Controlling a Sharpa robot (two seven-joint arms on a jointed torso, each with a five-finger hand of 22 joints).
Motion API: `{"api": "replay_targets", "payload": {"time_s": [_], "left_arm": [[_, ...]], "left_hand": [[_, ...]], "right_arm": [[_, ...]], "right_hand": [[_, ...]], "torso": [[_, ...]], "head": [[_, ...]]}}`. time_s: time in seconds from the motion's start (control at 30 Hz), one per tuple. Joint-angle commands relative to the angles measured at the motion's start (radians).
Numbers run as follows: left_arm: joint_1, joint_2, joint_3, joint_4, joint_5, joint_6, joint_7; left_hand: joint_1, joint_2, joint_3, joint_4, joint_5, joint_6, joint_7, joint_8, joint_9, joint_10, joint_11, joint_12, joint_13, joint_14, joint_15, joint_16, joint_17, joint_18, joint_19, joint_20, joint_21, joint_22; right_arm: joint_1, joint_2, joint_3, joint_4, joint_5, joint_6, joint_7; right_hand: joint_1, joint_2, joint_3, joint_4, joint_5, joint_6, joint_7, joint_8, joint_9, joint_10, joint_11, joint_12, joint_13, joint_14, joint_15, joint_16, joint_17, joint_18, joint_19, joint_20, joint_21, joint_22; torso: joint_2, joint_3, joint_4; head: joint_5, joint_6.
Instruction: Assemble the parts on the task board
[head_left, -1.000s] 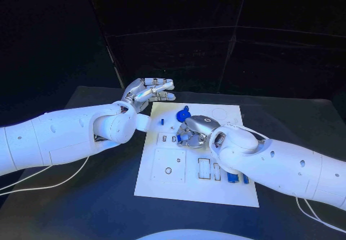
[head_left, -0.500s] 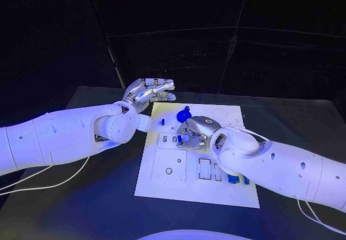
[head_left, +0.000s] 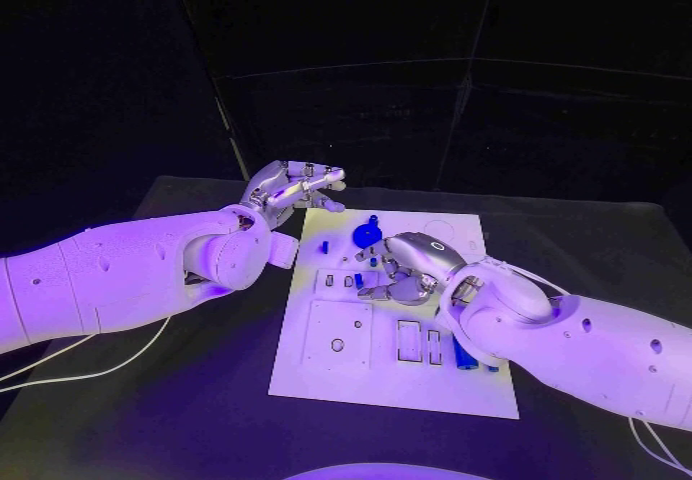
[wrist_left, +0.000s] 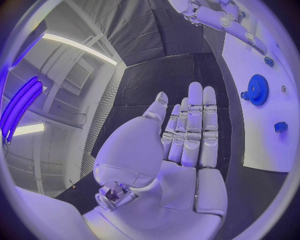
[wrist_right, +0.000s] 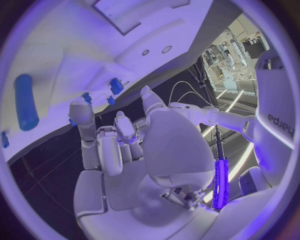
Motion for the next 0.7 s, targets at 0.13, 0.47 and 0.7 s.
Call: {"api": "replay_targets", "payload": {"time_s": [0.13, 0.47, 0.7], "left_arm": [[0.001, -0.008, 0.001, -0.006, -0.179, 0.013, -0.176], [0.043, -0.012, 0.0, -0.01, -0.546, 0.194, -0.554], [0.066, 0.033, 0.0, -0.025, -0.751, 0.267, -0.771]], "left_hand": [[-0.044, -0.007, 0.0, 0.004, -0.003, 0.024, -0.04, 0.008, 0.005, 0.127, -0.045, 0.09, 0.058, 0.116, -0.053, 0.583, 0.553, 0.013, 0.135, -0.056, 0.139, 0.075], [-0.189, -0.006, -0.073, 0.124, 0.003, 0.086, -0.101, 0.173, 0.144, 0.134, -0.103, 0.86, 0.779, 0.13, -0.094, 1.116, 1.136, -0.026, 0.183, -0.102, 0.556, 0.494], [-0.24, 0.001, -0.15, 0.201, -0.001, 0.071, -0.117, 0.264, 0.227, 0.183, -0.116, 1.033, 0.979, 0.153, -0.104, 1.192, 1.244, -0.073, 0.273, -0.109, 0.809, 0.841]], "right_arm": [[0.033, -0.094, 0.004, 0.077, 0.139, -0.041, 0.152], [0.111, -0.234, 0.008, 0.045, 0.386, 0.025, 0.174], [0.133, -0.256, 0.009, 0.0, 0.479, 0.023, 0.157]], "right_hand": [[0.022, -0.002, -0.01, 0.014, 0.021, -0.007, 0.0, 0.016, 0.004, -0.007, 0.001, 0.006, -0.001, 0.066, 0.009, -0.01, 0.09, 0.016, -0.013, 0.002, -0.009, -0.009], [0.035, 0.014, -0.014, 0.021, 0.032, 0.005, -0.002, 0.033, 0.006, -0.006, -0.001, 0.01, -0.003, 0.063, 0.007, -0.016, 0.08, 0.017, -0.017, 0.002, -0.015, -0.019], [0.034, 0.02, -0.021, 0.027, 0.032, 0.01, -0.004, 0.041, 0.006, -0.026, -0.003, -0.009, -0.03, 0.055, 0.005, -0.033, 0.05, 0.024, -0.035, 0.0, -0.033, -0.058]], "torso": [[-0.013, 0.0051, -0.0028], [-0.039, 0.0144, -0.006], [-0.046, 0.0209, -0.0044]], "head": [[-0.001, -0.002], [-0.014, -0.015], [-0.012, -0.024]]}}
